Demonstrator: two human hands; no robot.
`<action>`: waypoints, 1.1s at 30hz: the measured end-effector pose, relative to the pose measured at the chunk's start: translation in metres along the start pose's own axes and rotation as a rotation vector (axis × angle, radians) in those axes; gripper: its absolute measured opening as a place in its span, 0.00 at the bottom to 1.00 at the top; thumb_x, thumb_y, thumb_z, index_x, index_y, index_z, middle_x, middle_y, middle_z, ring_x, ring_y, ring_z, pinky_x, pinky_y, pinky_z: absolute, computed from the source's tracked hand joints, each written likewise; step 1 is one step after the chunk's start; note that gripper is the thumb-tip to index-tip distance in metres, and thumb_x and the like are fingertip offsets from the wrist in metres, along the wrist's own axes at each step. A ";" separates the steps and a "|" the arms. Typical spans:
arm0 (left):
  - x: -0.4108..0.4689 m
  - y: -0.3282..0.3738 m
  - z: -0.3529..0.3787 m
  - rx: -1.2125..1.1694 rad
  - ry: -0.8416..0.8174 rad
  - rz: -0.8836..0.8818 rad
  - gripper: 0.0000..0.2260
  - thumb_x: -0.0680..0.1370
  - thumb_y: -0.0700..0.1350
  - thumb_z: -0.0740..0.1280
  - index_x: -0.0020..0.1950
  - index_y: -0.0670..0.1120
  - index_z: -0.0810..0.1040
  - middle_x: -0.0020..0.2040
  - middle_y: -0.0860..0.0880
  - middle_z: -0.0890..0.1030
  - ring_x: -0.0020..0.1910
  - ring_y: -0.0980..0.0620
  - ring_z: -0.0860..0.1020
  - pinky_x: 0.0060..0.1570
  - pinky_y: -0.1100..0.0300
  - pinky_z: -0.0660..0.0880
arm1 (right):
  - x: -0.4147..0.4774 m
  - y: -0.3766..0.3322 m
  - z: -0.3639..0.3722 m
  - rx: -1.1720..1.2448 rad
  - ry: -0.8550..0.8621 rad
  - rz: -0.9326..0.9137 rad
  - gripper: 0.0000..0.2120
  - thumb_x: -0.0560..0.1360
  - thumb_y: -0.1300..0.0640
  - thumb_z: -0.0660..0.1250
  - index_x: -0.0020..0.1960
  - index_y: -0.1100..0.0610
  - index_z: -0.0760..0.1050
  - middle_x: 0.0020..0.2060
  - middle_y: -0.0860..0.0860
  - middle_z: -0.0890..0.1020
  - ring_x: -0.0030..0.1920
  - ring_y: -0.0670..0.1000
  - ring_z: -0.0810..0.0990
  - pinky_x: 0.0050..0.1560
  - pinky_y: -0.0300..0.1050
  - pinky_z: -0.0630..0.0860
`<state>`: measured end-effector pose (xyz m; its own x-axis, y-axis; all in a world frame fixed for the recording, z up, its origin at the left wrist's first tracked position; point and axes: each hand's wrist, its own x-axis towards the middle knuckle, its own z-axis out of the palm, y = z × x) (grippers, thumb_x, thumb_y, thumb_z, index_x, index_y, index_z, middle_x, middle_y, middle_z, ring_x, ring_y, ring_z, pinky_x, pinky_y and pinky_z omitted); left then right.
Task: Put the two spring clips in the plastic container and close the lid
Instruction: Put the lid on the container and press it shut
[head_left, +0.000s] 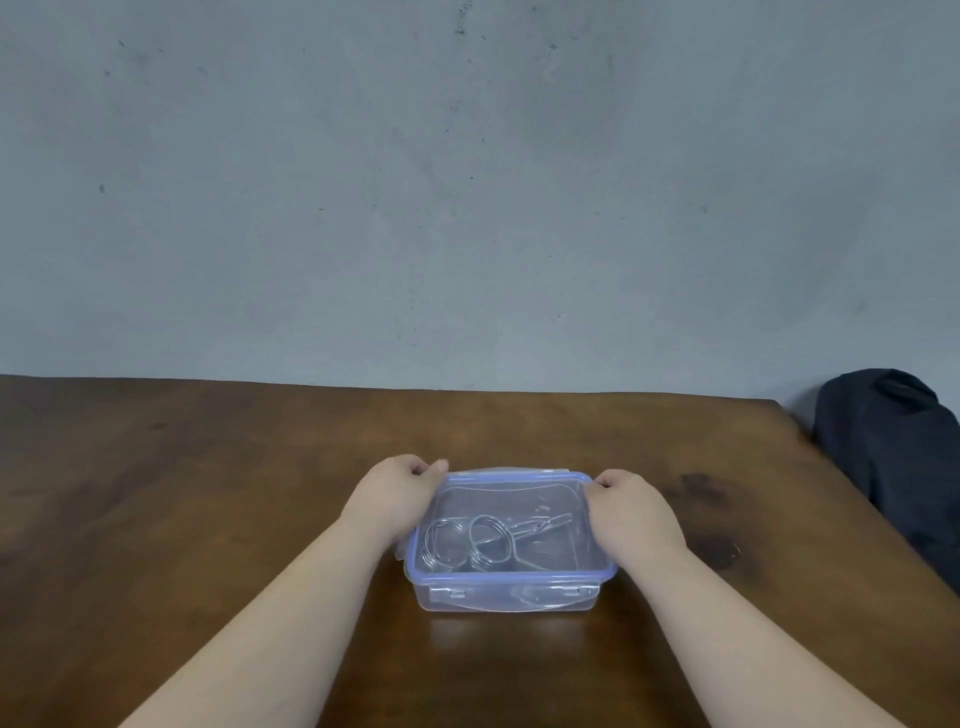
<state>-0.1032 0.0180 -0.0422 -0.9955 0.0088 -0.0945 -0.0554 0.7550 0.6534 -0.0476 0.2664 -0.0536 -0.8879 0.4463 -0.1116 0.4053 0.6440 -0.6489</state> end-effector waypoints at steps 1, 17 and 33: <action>-0.002 -0.004 0.000 -0.011 -0.010 -0.012 0.15 0.78 0.58 0.62 0.43 0.49 0.80 0.37 0.48 0.84 0.30 0.50 0.81 0.33 0.58 0.74 | 0.001 0.000 0.001 -0.005 0.004 -0.003 0.13 0.78 0.54 0.57 0.37 0.52 0.75 0.38 0.52 0.82 0.41 0.56 0.80 0.38 0.49 0.73; 0.005 -0.001 0.008 0.275 0.099 0.000 0.14 0.83 0.48 0.57 0.45 0.46 0.79 0.40 0.48 0.81 0.39 0.49 0.77 0.38 0.56 0.72 | 0.006 -0.007 0.009 0.019 0.021 -0.002 0.16 0.84 0.51 0.54 0.47 0.57 0.75 0.39 0.52 0.80 0.39 0.51 0.77 0.36 0.48 0.72; 0.001 0.003 0.001 0.152 0.095 0.016 0.08 0.78 0.47 0.63 0.43 0.51 0.82 0.39 0.52 0.83 0.37 0.52 0.79 0.34 0.60 0.73 | 0.002 -0.011 0.003 0.109 0.047 0.051 0.16 0.78 0.61 0.60 0.41 0.56 0.85 0.39 0.54 0.85 0.41 0.56 0.82 0.40 0.49 0.80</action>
<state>-0.1039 0.0212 -0.0413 -0.9994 -0.0348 -0.0092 -0.0344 0.8457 0.5325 -0.0542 0.2583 -0.0487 -0.8544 0.5071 -0.1129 0.4215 0.5496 -0.7214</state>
